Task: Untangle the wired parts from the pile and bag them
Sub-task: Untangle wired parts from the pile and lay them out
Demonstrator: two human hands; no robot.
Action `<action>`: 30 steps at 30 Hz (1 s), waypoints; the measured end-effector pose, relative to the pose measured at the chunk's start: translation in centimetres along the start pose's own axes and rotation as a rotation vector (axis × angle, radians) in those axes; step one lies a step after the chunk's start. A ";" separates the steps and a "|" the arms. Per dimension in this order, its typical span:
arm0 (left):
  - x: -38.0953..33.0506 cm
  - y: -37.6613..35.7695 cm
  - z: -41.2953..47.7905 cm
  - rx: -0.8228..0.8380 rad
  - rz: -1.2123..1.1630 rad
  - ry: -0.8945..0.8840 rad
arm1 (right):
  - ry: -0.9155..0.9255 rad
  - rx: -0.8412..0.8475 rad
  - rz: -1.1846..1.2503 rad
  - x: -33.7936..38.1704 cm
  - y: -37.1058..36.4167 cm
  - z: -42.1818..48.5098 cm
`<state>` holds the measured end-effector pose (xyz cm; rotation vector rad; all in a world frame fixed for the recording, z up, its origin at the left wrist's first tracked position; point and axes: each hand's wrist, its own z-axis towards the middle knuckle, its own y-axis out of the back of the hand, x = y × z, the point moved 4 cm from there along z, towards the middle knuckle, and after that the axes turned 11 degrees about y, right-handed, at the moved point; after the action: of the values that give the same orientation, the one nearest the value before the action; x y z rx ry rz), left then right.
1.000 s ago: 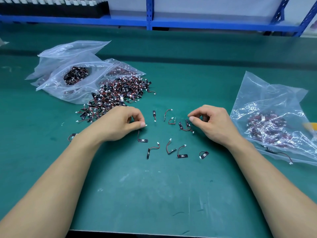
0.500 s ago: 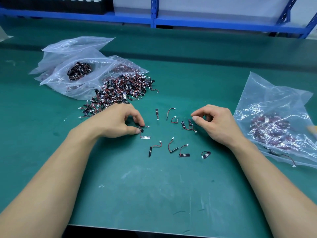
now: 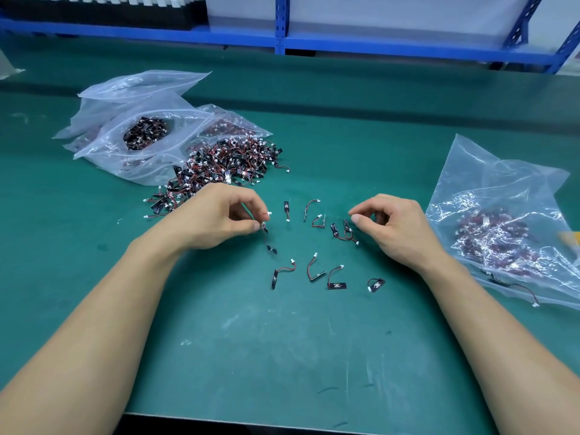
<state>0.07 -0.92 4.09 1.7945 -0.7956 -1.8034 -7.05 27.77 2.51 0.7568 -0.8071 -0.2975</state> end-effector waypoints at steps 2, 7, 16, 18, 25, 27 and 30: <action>0.2 0.1 0.0 -0.014 0.000 0.007 | 0.002 0.002 -0.001 0.0 0.0 0.0; -0.1 0.3 -0.2 -0.051 0.077 -0.059 | 0.004 -0.002 -0.002 0.0 0.0 0.0; -0.6 0.8 -0.4 -0.122 0.182 -0.124 | 0.000 0.007 0.007 -0.1 -0.1 0.0; -0.4 0.9 -0.3 -0.165 0.228 -0.106 | 0.001 0.008 0.004 -0.1 -0.1 0.0; 1.3 1.8 0.4 -0.478 0.285 0.134 | 0.002 0.009 0.007 -0.1 -0.1 0.0; 1.1 1.8 0.3 -0.515 0.307 0.121 | 0.003 0.009 0.009 -0.1 -0.1 0.0; 0.2 1.4 0.2 -0.427 0.266 0.025 | 0.004 0.006 0.009 -0.1 0.0 0.0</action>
<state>-0.21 -2.11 4.91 1.3653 -0.5554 -1.6249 -7.06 27.80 2.42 0.7590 -0.8074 -0.2855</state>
